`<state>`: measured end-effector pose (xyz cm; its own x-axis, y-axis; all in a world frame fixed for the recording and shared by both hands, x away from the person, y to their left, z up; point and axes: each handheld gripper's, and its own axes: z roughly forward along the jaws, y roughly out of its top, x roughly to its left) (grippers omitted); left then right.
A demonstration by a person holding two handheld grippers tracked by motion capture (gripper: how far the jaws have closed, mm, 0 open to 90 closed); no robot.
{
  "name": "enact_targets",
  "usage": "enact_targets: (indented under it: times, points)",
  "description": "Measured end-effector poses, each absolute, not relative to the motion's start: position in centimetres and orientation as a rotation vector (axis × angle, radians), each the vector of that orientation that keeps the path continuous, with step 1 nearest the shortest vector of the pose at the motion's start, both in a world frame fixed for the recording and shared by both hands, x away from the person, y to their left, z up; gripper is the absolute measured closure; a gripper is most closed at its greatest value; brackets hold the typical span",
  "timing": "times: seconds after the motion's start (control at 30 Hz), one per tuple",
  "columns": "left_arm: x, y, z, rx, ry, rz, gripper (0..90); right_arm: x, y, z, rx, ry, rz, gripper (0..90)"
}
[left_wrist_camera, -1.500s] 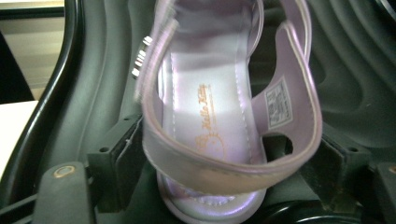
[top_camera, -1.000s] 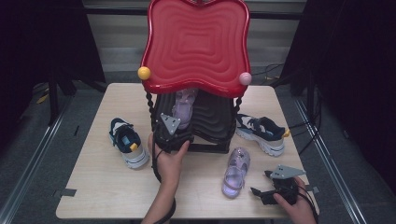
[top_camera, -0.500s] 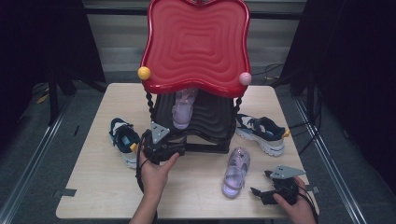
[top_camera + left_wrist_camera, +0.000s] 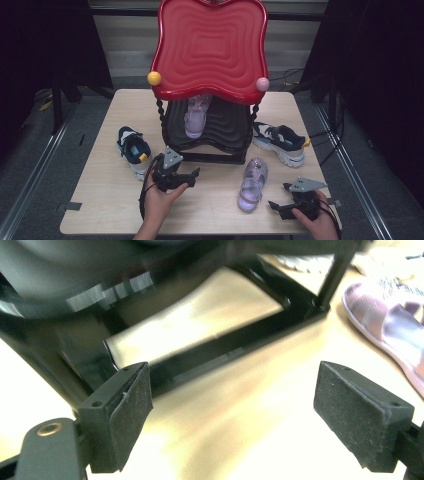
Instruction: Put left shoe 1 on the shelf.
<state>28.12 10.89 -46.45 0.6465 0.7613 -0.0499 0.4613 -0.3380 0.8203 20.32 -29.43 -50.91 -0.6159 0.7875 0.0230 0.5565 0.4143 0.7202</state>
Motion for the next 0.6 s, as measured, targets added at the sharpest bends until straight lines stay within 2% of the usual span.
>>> enact_targets:
  times: [0.23,0.6]
  points:
    - [27.9,11.5,-48.4,2.093,0.913,0.382,16.6,20.0,-29.2,-50.9,1.154,2.345,1.025,13.9]
    - [27.6,12.1,-49.9,2.156,0.924,0.417,15.4,19.2,-27.8,-50.2,1.133,2.346,1.099,14.3]
